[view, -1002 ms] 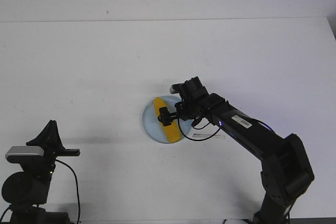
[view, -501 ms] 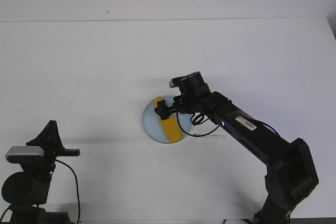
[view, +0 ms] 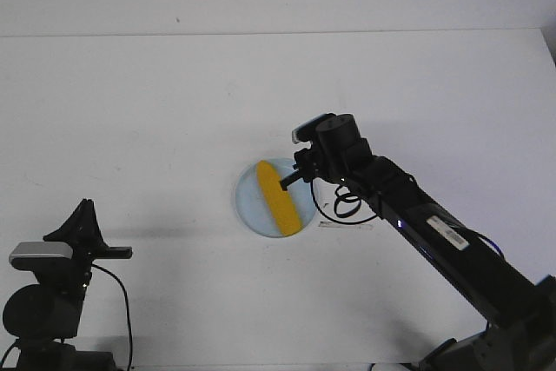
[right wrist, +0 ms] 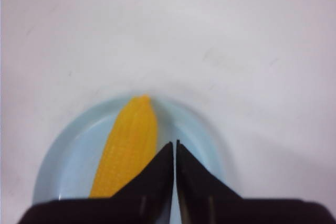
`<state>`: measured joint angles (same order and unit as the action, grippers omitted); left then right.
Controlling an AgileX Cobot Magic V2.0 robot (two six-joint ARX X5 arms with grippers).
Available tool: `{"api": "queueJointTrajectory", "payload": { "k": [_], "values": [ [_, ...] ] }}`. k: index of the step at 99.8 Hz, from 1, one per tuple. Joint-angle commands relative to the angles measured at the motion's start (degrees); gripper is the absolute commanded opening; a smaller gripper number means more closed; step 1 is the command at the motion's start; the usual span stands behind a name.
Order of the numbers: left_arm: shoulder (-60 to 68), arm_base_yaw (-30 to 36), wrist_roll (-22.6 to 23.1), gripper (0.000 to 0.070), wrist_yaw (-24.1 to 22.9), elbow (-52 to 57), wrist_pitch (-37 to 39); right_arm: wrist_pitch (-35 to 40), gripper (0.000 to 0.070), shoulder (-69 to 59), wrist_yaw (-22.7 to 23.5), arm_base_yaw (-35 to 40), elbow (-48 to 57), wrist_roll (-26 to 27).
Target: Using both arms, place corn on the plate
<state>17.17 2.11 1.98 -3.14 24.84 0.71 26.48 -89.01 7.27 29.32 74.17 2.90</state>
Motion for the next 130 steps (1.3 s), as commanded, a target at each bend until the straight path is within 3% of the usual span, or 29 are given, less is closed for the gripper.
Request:
{"api": "queueJointTrajectory", "payload": {
  "k": [1,45,78,95,116,130],
  "values": [
    [-0.1,-0.1,0.2,0.0001,-0.1,0.1,0.7,-0.9,0.0003,2.5,-0.4,-0.4,-2.1,-1.5],
    [-0.1,-0.1,0.2,0.0001,-0.1,0.1,0.7,-11.8,0.0003,21.1,-1.2,-9.1,-24.7,-1.4],
    [-0.1,-0.1,0.1,0.0001,-0.1,0.1,0.7,-15.1,0.0003,35.1,-4.2,-21.7,-36.4,-1.7],
    [-0.1,-0.1,0.1,0.0001,-0.1,0.1,0.7,-21.3,0.0003,44.1,-5.4,-27.5,-43.3,-1.7],
    [-0.1,-0.1,0.2,0.0001,-0.1,0.1,0.7,-29.6,0.0003,54.8,-5.8,-29.3,-51.3,-1.2],
    [-0.1,-0.1,0.1,0.0001,-0.1,0.1,0.7,-29.4,0.0003,62.0,-5.8,-29.3,-54.4,-1.2]
  ]
}}
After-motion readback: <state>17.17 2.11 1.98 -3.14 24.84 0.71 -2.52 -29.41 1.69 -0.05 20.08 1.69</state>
